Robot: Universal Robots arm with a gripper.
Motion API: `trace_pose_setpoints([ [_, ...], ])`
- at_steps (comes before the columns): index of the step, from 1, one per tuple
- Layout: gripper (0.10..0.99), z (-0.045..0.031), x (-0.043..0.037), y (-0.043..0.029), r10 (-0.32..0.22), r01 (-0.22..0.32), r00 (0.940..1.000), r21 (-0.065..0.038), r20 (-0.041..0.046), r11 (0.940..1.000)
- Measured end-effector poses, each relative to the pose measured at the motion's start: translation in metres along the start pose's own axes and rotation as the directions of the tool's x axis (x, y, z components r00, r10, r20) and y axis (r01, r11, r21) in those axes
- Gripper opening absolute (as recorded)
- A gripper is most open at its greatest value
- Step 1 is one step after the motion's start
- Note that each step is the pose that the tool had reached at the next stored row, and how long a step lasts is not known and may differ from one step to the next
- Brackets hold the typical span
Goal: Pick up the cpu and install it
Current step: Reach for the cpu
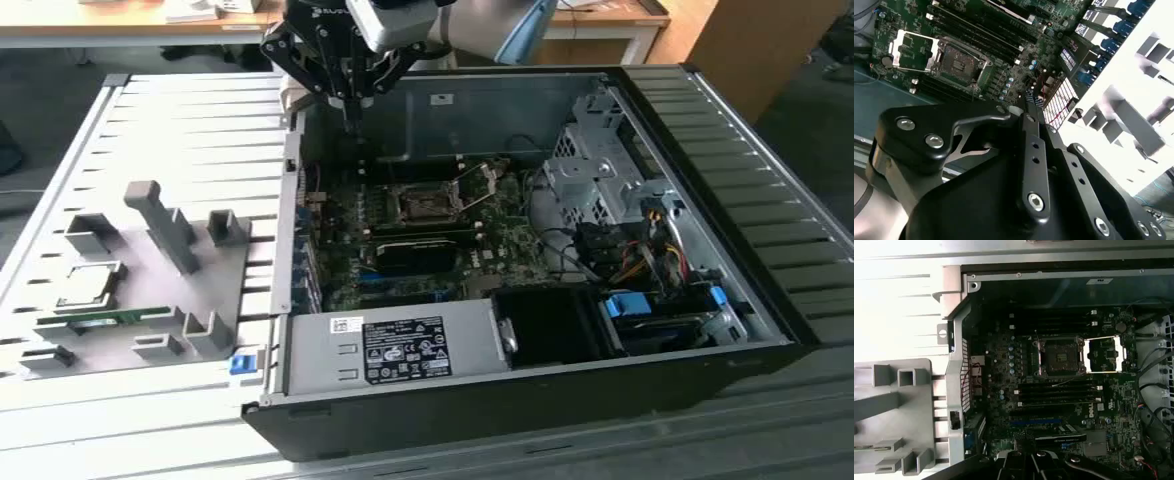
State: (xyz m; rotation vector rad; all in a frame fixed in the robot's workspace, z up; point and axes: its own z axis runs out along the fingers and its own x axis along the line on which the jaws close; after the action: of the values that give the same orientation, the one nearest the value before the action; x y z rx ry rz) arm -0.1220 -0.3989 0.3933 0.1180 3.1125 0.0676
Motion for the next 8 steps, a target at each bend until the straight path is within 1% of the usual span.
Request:
trace_pose_setpoints([
  [8, 0.106, 0.0, 0.0012, 0.0, 0.0, 0.0, 1.0, 0.0, 0.0001, 1.0],
])
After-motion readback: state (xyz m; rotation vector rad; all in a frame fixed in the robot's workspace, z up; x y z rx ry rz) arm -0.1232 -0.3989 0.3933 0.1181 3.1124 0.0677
